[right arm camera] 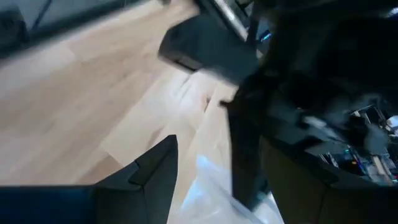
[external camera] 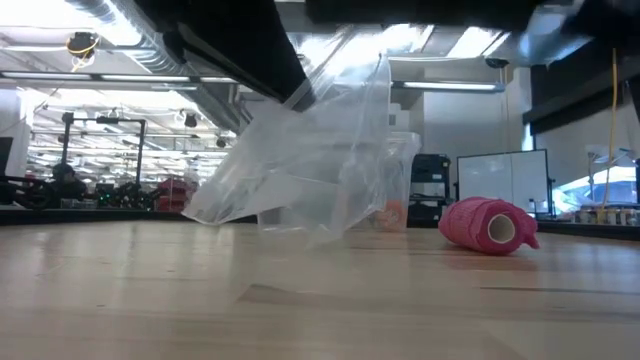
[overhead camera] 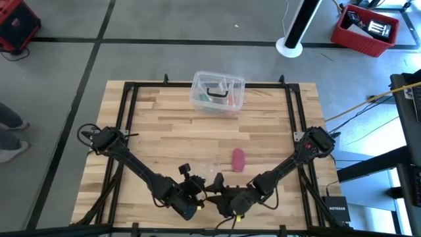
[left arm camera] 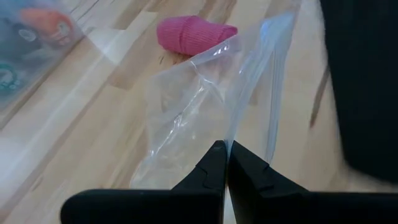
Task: Roll bandage
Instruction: Open the transparent zip bag, then put the pink bandage into the transparent zip bag, then close the transparent zip bag
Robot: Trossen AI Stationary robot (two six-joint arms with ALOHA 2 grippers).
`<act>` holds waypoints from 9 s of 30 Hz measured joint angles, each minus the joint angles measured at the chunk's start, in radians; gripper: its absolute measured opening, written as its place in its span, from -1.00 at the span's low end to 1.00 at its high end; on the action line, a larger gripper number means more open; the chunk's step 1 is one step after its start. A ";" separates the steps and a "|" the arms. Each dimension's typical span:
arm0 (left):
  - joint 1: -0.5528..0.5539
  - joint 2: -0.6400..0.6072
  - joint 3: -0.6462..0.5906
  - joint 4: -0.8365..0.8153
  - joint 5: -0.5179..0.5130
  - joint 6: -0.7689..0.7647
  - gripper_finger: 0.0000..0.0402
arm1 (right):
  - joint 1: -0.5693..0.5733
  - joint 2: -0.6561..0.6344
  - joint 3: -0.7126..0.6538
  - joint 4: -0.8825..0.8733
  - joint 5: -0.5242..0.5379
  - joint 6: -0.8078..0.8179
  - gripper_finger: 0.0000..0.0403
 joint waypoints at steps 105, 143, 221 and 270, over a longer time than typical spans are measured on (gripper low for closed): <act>-0.010 0.014 -0.014 -0.024 0.095 -0.126 -0.99 | -0.133 -0.263 -0.112 -1.001 -0.022 1.827 0.59; 0.067 0.014 -0.014 0.030 0.073 -0.081 -0.99 | 0.125 -0.191 -0.141 -0.576 0.039 1.510 -0.62; -0.075 -0.033 -0.016 0.452 -0.329 0.081 -0.99 | -0.026 -0.427 -0.139 -0.133 -0.126 1.151 0.49; 0.036 -0.296 -0.001 0.238 -0.140 0.106 -0.99 | 0.025 -0.117 -0.282 0.541 0.163 0.855 0.48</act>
